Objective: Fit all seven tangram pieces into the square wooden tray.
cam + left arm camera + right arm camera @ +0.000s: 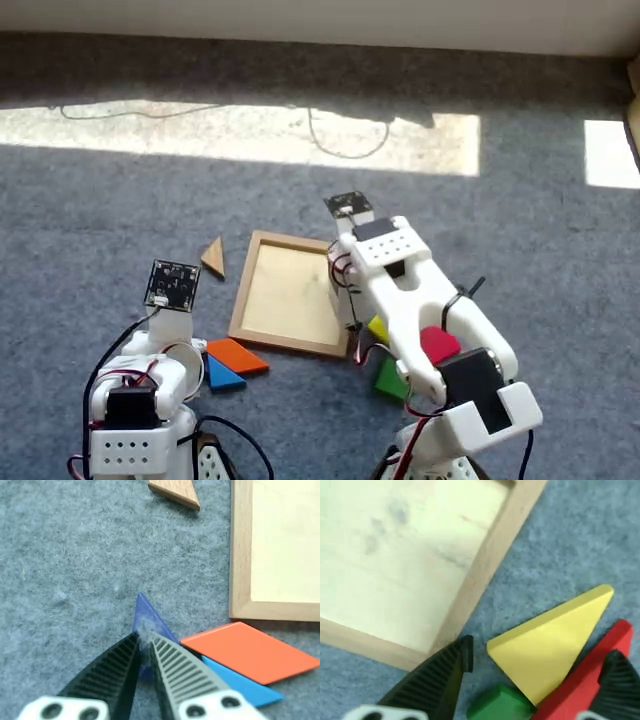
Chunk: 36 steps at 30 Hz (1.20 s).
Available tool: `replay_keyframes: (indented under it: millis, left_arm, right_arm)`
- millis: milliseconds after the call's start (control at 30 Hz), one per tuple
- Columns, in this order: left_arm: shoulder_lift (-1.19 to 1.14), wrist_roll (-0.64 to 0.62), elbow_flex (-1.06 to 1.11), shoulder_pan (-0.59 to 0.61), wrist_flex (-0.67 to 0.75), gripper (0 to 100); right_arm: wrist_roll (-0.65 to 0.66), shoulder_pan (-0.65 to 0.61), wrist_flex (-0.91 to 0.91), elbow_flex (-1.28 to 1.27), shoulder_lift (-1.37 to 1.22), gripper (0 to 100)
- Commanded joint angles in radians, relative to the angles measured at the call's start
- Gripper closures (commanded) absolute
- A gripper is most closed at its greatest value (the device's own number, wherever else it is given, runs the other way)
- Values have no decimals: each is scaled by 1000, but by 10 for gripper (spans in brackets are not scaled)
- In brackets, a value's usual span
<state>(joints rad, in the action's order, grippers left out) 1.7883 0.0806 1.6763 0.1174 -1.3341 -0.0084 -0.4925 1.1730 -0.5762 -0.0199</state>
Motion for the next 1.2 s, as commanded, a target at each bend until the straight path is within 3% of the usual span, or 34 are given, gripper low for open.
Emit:
replay_keyframes:
  millis: [0, 533, 700, 867, 1167]
  left_arm:
    - [33, -9, 19, 8, -6, 993]
    - [33, -9, 19, 8, -6, 993]
    - [33, -9, 19, 8, -6, 993]
    - [33, -9, 19, 8, -6, 993]
    - [33, -9, 19, 8, -6, 993]
  right_arm:
    - [3, -13, -84, -70, 58, 622]
    - [9, -15, -170, -128, 51, 627]
    - [9, -8, -179, -128, 51, 706]
    - [3, -5, -179, -128, 51, 709]
    - [8, 64, -171, -128, 53, 706]
